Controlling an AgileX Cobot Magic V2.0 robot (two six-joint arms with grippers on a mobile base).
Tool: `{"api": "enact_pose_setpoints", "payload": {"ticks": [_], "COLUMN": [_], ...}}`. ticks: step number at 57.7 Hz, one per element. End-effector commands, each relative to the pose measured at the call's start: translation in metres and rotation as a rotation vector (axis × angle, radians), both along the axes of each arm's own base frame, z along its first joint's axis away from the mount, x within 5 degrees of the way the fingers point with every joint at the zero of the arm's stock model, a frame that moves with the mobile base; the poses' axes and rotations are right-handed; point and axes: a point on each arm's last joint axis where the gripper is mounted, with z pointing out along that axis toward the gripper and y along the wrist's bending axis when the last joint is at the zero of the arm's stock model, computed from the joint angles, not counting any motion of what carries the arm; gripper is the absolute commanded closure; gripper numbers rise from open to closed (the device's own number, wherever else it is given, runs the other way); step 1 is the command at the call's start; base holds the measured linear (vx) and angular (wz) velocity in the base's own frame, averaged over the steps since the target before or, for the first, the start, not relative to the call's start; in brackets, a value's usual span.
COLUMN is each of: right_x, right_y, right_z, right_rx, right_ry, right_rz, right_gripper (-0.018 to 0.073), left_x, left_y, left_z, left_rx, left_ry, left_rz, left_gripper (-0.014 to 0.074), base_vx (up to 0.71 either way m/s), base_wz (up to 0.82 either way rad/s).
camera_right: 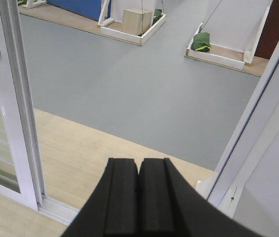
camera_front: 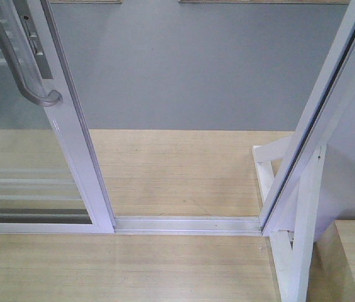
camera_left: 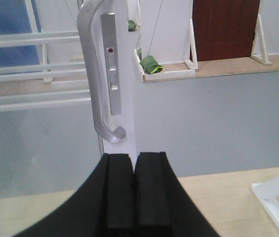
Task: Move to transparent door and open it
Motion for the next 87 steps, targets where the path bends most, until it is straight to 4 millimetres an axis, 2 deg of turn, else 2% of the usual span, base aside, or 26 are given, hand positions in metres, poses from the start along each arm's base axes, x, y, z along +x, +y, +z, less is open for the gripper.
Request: {"api": "enact_pose_setpoints", "payload": {"ticks": [1, 12, 18, 24, 68, 75, 80, 87], "right_x": [0.002, 0.002, 0.002, 0.002, 0.003, 0.002, -0.004, -0.007], "right_y": [0.000, 0.000, 0.000, 0.000, 0.000, -0.001, -0.003, -0.004], "right_z": [0.015, 0.015, 0.015, 0.015, 0.014, -0.007, -0.035, -0.076], "right_rx": [0.022, 0.022, 0.022, 0.022, 0.021, 0.027, 0.053, 0.104], "right_ry": [-0.089, -0.089, -0.089, -0.088, -0.087, -0.110, -0.186, -0.202], "right_rz": [-0.011, -0.011, -0.011, -0.011, -0.011, -0.018, -0.028, -0.035], "right_gripper": [0.0559, 0.0559, 0.0559, 0.0559, 0.0559, 0.0559, 0.0559, 0.0559], "left_x": [0.000, 0.003, 0.002, 0.000, 0.000, 0.000, 0.000, 0.000], "left_y": [0.001, 0.002, 0.003, 0.002, 0.002, 0.002, 0.002, 0.002], "left_z": [0.004, -0.070, -0.098, -0.098, -0.098, -0.098, -0.098, -0.098], "left_rx": [0.004, -0.078, -0.098, -0.058, -0.067, -0.067, -0.067, -0.067], "left_ry": [-0.128, -0.110, -0.116, -0.116, -0.108, -0.108, -0.108, -0.108], "left_rz": [0.006, 0.026, 0.034, 0.028, 0.029, 0.029, 0.029, 0.029], "left_gripper": [0.0594, 0.0594, 0.0594, 0.0594, 0.0594, 0.0594, 0.0594, 0.0594], "base_vx": [0.00, 0.00, 0.00, 0.00, 0.00, 0.00, 0.00, 0.00], "base_wz": [0.00, 0.00, 0.00, 0.00, 0.00, 0.00, 0.00, 0.00]}}
